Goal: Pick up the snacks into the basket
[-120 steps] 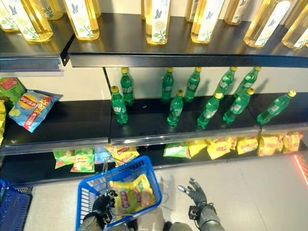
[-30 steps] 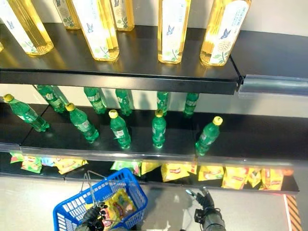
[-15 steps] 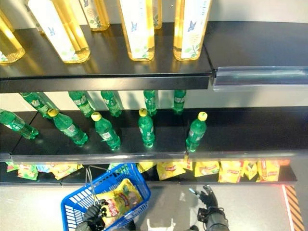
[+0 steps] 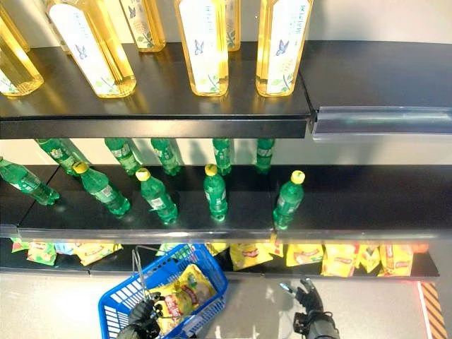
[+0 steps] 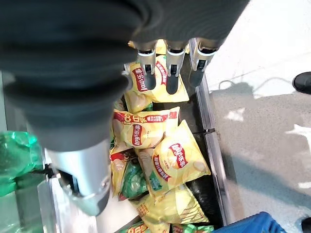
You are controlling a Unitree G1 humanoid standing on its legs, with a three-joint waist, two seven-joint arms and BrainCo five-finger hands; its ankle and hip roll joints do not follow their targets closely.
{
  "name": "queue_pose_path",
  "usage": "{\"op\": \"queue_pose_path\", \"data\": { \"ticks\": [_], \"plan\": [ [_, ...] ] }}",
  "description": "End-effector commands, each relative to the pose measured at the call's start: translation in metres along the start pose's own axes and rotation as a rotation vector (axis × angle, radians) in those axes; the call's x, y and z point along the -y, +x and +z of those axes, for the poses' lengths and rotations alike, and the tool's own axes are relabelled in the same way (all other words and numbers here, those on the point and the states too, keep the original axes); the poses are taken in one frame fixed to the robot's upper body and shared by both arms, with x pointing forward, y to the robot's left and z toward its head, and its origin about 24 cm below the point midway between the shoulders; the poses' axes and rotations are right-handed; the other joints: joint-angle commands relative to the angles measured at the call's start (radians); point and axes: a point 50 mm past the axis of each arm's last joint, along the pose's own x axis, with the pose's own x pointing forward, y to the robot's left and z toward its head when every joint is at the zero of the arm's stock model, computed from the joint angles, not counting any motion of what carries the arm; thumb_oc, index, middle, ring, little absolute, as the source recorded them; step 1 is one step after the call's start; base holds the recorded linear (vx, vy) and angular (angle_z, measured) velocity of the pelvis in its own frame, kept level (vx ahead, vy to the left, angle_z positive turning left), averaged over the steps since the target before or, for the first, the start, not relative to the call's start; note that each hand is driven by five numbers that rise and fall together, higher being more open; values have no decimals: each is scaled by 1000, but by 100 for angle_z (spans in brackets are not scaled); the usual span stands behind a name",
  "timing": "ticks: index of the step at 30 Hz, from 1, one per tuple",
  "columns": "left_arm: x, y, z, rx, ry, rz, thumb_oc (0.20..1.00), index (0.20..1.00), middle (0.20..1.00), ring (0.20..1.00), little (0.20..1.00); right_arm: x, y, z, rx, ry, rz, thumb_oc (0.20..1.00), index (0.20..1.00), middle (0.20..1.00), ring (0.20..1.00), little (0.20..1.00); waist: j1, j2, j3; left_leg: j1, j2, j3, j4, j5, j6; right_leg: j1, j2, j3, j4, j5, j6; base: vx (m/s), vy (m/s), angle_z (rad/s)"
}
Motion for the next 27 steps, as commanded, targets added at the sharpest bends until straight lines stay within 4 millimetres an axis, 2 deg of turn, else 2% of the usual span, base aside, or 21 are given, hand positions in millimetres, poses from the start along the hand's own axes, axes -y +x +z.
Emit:
{"op": "queue_pose_path", "data": {
  "ticks": [1,4,6,7,9,10,11,12,13,14,15,20,27],
  "plan": [
    [12,9,58,242,8,-82,200,200,200,200,200,-5,11,38,148,-7,10,1000,1000,1000,1000,1000,19,-4,56,-52,48,-14,190,-91,-14,-8,21,-7,-13,60,-19,-48,-142,10],
    [13,8,63,262,-10,-94,200,200,200,200,200,-3,10,41,163,-26,9,1000,1000,1000,1000,1000,20,-1,71,-75,75,-21,239,-104,-19,-3,22,-35,12,42,-28,-54,-89,31],
    [16,7,72,296,-42,-107,200,200,200,200,200,-1,9,53,217,-59,16,1000,1000,1000,1000,1000,12,2,108,-142,126,-22,350,-130,-21,-55,5,-48,108,4,-41,-145,-68,19],
    [16,7,72,296,-42,-107,200,200,200,200,200,-1,9,53,217,-59,16,1000,1000,1000,1000,1000,11,4,106,-148,129,-24,358,-134,-21,-60,5,-48,113,1,-42,-194,-45,13],
    [20,7,77,317,-83,-113,200,200,200,200,200,-2,9,63,259,-78,22,1000,1000,1000,1000,1000,2,8,133,-216,158,-39,442,-156,-20,-120,-11,-29,191,-22,-48,-138,-22,6],
    [20,7,77,317,-83,-113,200,200,200,200,200,-2,9,63,259,-78,22,1000,1000,1000,1000,1000,2,8,133,-217,159,-39,443,-156,-20,-121,-11,-30,192,-22,-48,-195,-38,10],
    [24,6,86,348,-126,-124,200,200,200,200,200,-2,8,79,324,-116,29,1000,1000,1000,1000,1000,-7,19,153,-294,204,-39,549,-193,-16,-218,-28,-11,309,-61,-54,-135,-24,9],
    [24,6,86,349,-126,-124,200,200,200,200,200,-2,8,79,324,-116,28,1000,1000,1000,1000,1000,-6,20,150,-300,207,-40,555,-196,-16,-223,-28,-10,313,-64,-54,-204,-33,5],
    [25,5,91,367,-121,-131,200,200,200,200,200,-3,7,89,365,-134,37,1000,1000,1000,1000,1000,-8,22,157,-345,231,-30,626,-227,-15,-284,-41,4,383,-87,-57,-67,-8,0],
    [25,5,91,367,-121,-131,200,200,200,200,200,-3,7,89,365,-134,37,1000,1000,1000,1000,1000,-7,23,154,-351,233,-31,631,-230,-15,-289,-41,5,387,-89,-57,-131,-21,-10],
    [26,5,94,379,-129,-131,200,200,200,200,200,-2,6,96,393,-142,32,1000,1000,1000,1000,1000,-7,24,156,-388,256,-29,691,-254,-16,-337,-49,22,438,-107,-60,-63,-12,-13],
    [27,7,104,407,-126,-115,200,200,200,200,200,-4,6,106,435,-152,41,1000,1000,1000,1000,1000,-8,30,154,-457,287,-37,799,-302,-10,-424,-61,55,538,-149,-74,-70,5,-19],
    [21,9,102,394,-104,-99,200,200,200,200,200,-6,-5,125,546,-207,98,1000,1000,1000,1000,1000,-18,26,145,-466,308,-28,843,-330,-10,-455,-74,69,593,-180,-75,-6,5,-5]
  ]
}}
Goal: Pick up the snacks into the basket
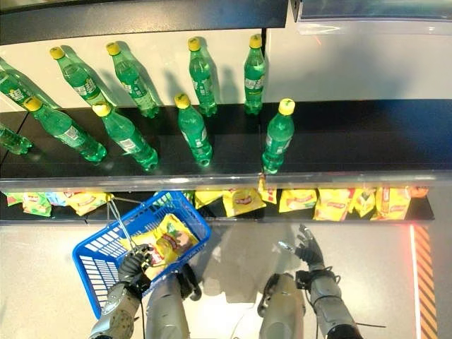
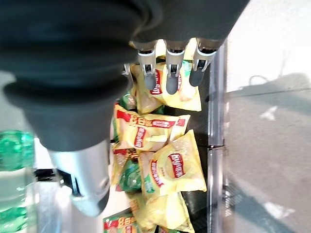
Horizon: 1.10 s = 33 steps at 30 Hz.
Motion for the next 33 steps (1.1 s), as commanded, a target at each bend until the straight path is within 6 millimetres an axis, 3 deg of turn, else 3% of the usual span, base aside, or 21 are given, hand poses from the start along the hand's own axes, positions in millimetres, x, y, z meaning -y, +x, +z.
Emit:
{"op": "queue_pose_path", "data": {
  "ticks": [1,8,14,18,27,33],
  "plan": [
    [-1,-2,23,128,16,-37,200,200,200,200,200,9,0,35,197,-60,21,1000,1000,1000,1000,1000,-12,-1,-44,17,28,3,172,-158,-11,-10,-13,16,-80,114,71,20,6,-6],
    [-2,-3,17,106,8,-40,200,200,200,200,200,13,-14,67,372,-66,45,1000,1000,1000,1000,1000,-28,-8,-38,33,40,13,188,-168,-15,3,-19,18,-62,99,76,6,1,-1],
    [-5,-7,13,105,-5,-32,200,200,200,200,200,23,-39,124,681,-84,-27,1000,1000,1000,1000,1000,-39,-9,-37,45,41,14,177,-167,-16,19,-19,11,-70,97,84,17,5,-1],
    [-7,-10,13,107,-12,-30,200,200,200,200,200,27,-43,140,752,-74,-75,1000,1000,1000,1000,1000,-37,-10,-38,51,39,16,169,-163,-17,29,-21,4,-77,100,87,26,5,0],
    [-5,-12,16,106,24,-64,200,200,200,200,200,40,-21,140,686,-103,-204,1000,1000,1000,1000,1000,-6,-15,-34,65,30,15,120,-141,-21,54,-21,-14,-113,120,93,11,-13,4],
    [-3,-14,20,120,49,-89,200,200,200,200,200,38,-8,144,665,-120,-218,1000,1000,1000,1000,1000,11,-11,-33,62,18,11,93,-124,-22,57,-20,-22,-135,137,95,-1,-2,2]
  ]
}}
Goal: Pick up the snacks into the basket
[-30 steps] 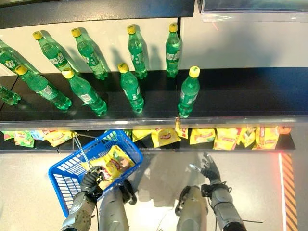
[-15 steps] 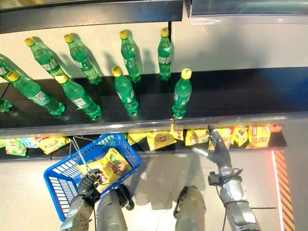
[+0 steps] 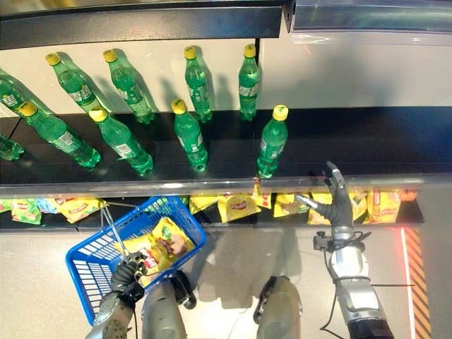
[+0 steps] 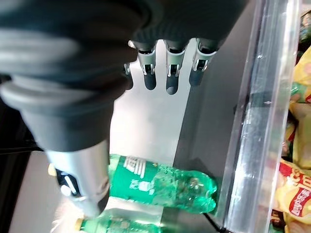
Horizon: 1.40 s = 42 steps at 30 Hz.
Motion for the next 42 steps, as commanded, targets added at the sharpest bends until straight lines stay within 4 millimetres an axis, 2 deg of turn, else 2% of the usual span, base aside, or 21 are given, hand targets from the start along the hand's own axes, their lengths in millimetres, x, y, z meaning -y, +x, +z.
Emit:
{"op": "queue_pose_path", "data": {
  "ticks": [1,10,17,21,32,42],
  "plan": [
    [18,-1,28,144,27,-129,200,200,200,200,200,7,17,17,90,-31,-46,1000,1000,1000,1000,1000,28,14,-16,42,24,10,92,-113,-27,29,-12,-15,-136,145,87,-8,-15,5],
    [26,-3,30,143,37,-175,200,200,200,200,200,-15,49,22,82,-26,-28,1000,1000,1000,1000,1000,65,25,-7,27,26,-1,96,-108,-26,27,-17,-27,-135,145,83,-1,-5,4],
    [25,-4,31,141,56,-191,200,200,200,200,200,-16,65,27,85,-48,-30,1000,1000,1000,1000,1000,84,29,-4,24,23,-3,93,-102,-30,31,-18,-34,-135,146,85,4,-6,3],
    [26,-4,30,130,58,-200,200,200,200,200,200,-24,78,26,49,-69,-1,1000,1000,1000,1000,1000,99,29,0,27,21,-5,86,-97,-31,36,-20,-37,-138,148,86,4,-6,4],
    [27,-5,30,125,58,-207,200,200,200,200,200,-26,94,29,18,-48,-17,1000,1000,1000,1000,1000,113,30,4,23,20,-10,89,-95,-31,39,-21,-38,-139,154,87,1,-1,1],
    [26,-6,30,118,62,-208,200,200,200,200,200,-29,118,39,-6,-10,-46,1000,1000,1000,1000,1000,134,37,7,18,19,-15,96,-94,-32,39,-23,-43,-125,149,85,0,0,0]
  ]
}}
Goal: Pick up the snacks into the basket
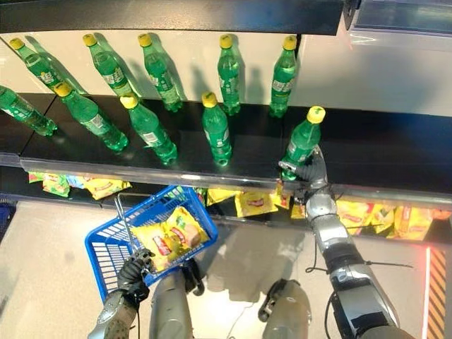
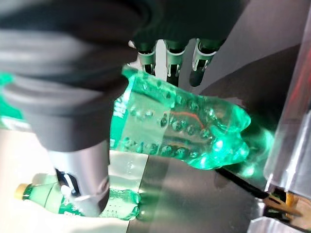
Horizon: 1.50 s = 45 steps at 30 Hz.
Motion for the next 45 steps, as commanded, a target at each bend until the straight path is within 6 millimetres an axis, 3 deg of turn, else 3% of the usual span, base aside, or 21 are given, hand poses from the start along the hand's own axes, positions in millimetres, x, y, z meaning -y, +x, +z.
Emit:
{"op": "queue_pose_path", "data": {
  "ticks": [1,9,10,11,27,38,42,45],
  "plan": [
    [10,-4,30,126,30,-112,200,200,200,200,200,11,22,35,105,42,-58,1000,1000,1000,1000,1000,34,7,-16,36,38,-9,112,-110,-33,23,-6,-4,-113,147,80,0,0,0],
    [10,-4,28,111,35,-110,200,200,200,200,200,10,43,61,117,76,-85,1000,1000,1000,1000,1000,50,12,-13,33,36,-12,114,-106,-35,26,-6,-6,-110,147,80,0,0,0],
    [10,-3,29,114,36,-112,200,200,200,200,200,10,45,64,123,78,-87,495,495,495,495,495,50,12,-11,33,36,-11,115,-106,-35,26,-6,-6,-110,148,80,0,0,0],
    [10,-3,29,113,37,-111,200,200,200,200,200,11,46,65,125,84,-86,200,200,200,200,200,51,12,-10,33,36,-12,116,-106,-35,26,-6,-5,-109,148,80,0,0,0],
    [13,0,35,147,31,-106,200,200,200,200,200,24,32,62,182,157,-138,200,200,200,200,200,43,6,-11,49,34,-12,109,-107,-36,41,-12,-4,-115,150,88,1,2,1],
    [16,5,41,188,24,-81,200,200,200,200,200,31,-11,87,463,171,-189,200,200,200,200,200,23,-2,-15,60,30,-22,115,-119,-29,51,-14,0,-103,139,90,2,1,1],
    [16,5,44,206,3,-77,200,200,200,200,200,27,-38,97,575,179,-120,200,200,200,200,200,10,-11,-16,63,30,-27,114,-117,-27,55,-13,2,-104,138,91,0,0,0],
    [17,4,43,206,-2,-81,200,200,200,200,200,26,-46,98,597,192,-77,200,200,200,200,200,7,-15,-17,64,30,-28,113,-115,-27,59,-9,2,-105,139,90,0,0,0]
  ]
}}
